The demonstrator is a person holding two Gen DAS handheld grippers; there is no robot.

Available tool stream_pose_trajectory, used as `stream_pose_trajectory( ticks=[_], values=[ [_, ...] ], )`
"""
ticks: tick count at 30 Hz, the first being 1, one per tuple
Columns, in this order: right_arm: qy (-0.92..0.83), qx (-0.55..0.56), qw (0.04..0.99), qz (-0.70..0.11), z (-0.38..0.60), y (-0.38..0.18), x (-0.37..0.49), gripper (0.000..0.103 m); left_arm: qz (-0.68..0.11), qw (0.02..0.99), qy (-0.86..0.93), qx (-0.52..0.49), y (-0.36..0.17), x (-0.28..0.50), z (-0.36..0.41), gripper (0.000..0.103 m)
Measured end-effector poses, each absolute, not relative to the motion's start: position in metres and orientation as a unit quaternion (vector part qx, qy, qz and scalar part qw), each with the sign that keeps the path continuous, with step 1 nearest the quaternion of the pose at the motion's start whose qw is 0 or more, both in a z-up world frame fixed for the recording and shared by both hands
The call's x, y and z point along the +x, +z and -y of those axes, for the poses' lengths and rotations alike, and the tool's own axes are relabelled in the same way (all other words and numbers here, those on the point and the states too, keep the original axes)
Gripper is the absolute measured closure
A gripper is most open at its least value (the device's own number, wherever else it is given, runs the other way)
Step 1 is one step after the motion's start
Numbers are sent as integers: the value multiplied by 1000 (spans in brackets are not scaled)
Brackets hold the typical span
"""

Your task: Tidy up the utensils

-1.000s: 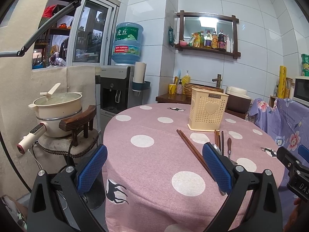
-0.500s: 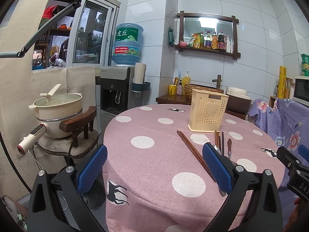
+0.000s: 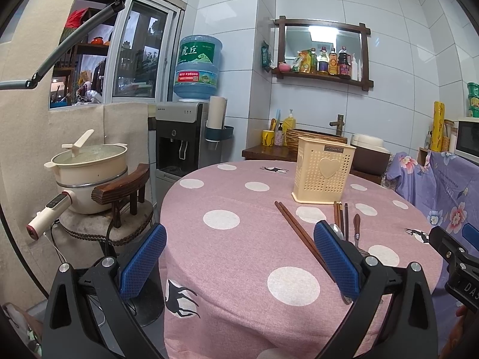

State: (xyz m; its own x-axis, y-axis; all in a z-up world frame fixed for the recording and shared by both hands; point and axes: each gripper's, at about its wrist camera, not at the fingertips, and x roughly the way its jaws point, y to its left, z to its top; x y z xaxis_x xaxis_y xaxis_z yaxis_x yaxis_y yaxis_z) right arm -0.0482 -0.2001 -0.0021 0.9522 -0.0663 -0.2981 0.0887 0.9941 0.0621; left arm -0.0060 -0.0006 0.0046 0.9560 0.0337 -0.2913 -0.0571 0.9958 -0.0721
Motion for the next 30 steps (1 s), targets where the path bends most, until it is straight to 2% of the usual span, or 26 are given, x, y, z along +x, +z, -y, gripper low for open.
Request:
stream_pose_trajectory(
  ticks=[22,30],
  values=[
    [-39,39,986,-160,200,-7,-40,5,-155,987,23,-38,1,0,-3,5],
    [-43,31,978,-203,203,-16,-22,5,-209,977,13,-49,-9,28,-11,5]
  ],
)
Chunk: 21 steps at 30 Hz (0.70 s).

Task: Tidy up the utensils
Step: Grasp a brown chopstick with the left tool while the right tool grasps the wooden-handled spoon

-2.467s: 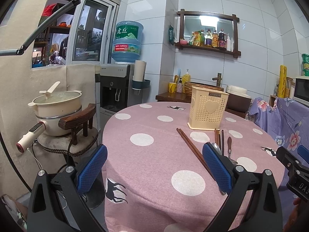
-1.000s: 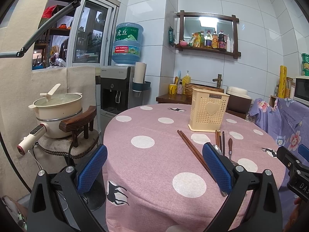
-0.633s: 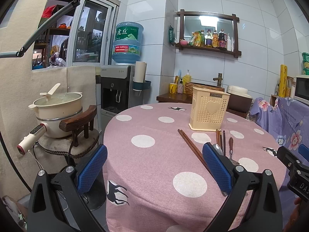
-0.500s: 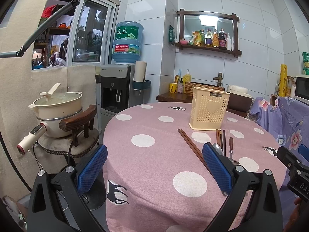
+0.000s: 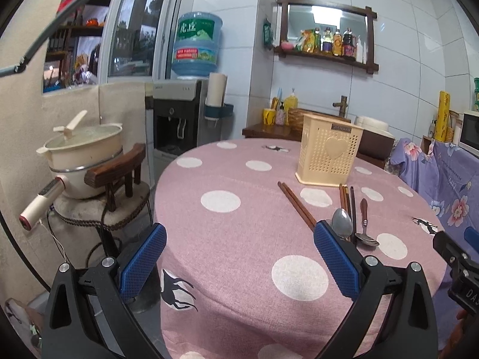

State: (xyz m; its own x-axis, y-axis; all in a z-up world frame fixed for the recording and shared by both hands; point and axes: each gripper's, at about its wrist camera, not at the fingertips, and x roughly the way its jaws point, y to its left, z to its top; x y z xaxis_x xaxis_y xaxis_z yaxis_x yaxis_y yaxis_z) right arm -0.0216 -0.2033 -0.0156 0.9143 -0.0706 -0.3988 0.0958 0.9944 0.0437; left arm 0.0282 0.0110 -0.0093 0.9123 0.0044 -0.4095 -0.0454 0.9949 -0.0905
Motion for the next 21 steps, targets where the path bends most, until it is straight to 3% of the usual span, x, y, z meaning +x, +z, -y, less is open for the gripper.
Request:
stream_pose_trajectory(
  ticks=[3,11,21],
  values=[
    [-48,34,971,-233,210,-22,-7,5,-235,971,3,-52,-10,48,-14,8],
    [-61,49,953,-291,236,-30,38,5,-316,946,-54,-50,-17,110,-6,32],
    [-54,34,947,-315,245,-30,82,5,-384,918,-95,-8,-24,181,32,44]
  ],
)
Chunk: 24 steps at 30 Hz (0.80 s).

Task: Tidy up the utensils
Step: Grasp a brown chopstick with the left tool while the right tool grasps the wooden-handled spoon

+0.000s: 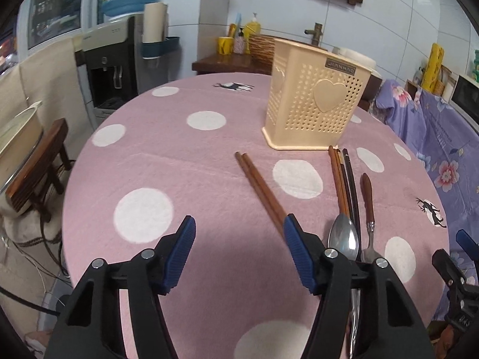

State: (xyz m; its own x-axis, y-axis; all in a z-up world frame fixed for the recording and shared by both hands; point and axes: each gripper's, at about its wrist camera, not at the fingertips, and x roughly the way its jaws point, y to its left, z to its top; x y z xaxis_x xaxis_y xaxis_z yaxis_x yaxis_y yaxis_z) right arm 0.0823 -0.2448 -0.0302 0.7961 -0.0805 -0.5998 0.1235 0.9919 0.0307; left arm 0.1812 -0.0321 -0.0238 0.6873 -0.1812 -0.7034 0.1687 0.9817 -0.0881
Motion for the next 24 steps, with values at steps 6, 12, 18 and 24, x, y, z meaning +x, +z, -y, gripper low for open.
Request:
stream_pose_trajectory(
  ticks=[6,12,18,24],
  values=[
    [-38,34,940,-339,246,-34,109,6,-441,889,-120,-31,-39,216,49,63],
    [-37,37,938,-343,246,-34,125,6,-456,884,-103,-25,-47,239,58,64],
    [-33,23,935,-351,243,-38,129,6,-447,892,-68,12,-53,232,39,64],
    [-32,51,928,-367,257,-40,143,6,-446,894,-51,-4,-41,228,15,65]
  ],
)
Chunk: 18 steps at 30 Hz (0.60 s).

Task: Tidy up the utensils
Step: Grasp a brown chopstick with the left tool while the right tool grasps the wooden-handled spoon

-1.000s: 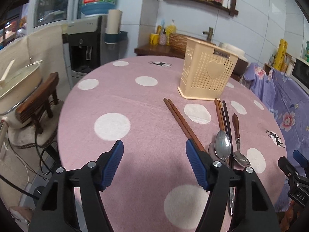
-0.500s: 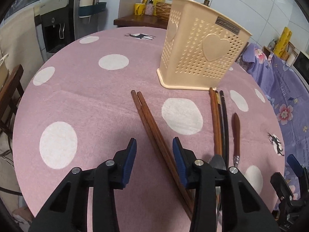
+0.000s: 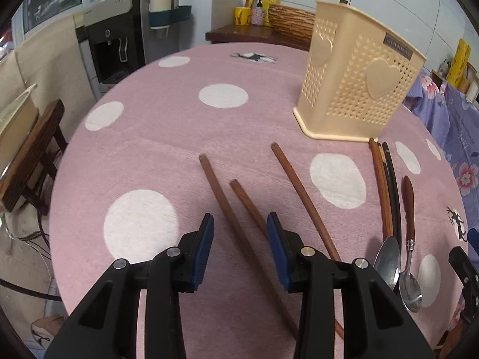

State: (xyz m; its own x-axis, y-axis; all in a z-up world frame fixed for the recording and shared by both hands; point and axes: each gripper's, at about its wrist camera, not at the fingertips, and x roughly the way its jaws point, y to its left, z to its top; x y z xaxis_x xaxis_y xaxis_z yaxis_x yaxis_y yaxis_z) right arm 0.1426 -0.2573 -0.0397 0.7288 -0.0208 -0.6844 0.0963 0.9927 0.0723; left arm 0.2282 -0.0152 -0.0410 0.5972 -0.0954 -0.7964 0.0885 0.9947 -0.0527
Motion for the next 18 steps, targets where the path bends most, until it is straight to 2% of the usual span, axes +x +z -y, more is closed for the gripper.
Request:
stream_pose_trajectory(
  ticks=[10,18],
  values=[
    [-28,90,915,-393,264,-40,173,22,-451,891,-35,-23,-41,224,1,65],
    [-38,129,890,-436,257,-53,211,51,-454,890,-27,-28,-46,234,5,65]
  ],
)
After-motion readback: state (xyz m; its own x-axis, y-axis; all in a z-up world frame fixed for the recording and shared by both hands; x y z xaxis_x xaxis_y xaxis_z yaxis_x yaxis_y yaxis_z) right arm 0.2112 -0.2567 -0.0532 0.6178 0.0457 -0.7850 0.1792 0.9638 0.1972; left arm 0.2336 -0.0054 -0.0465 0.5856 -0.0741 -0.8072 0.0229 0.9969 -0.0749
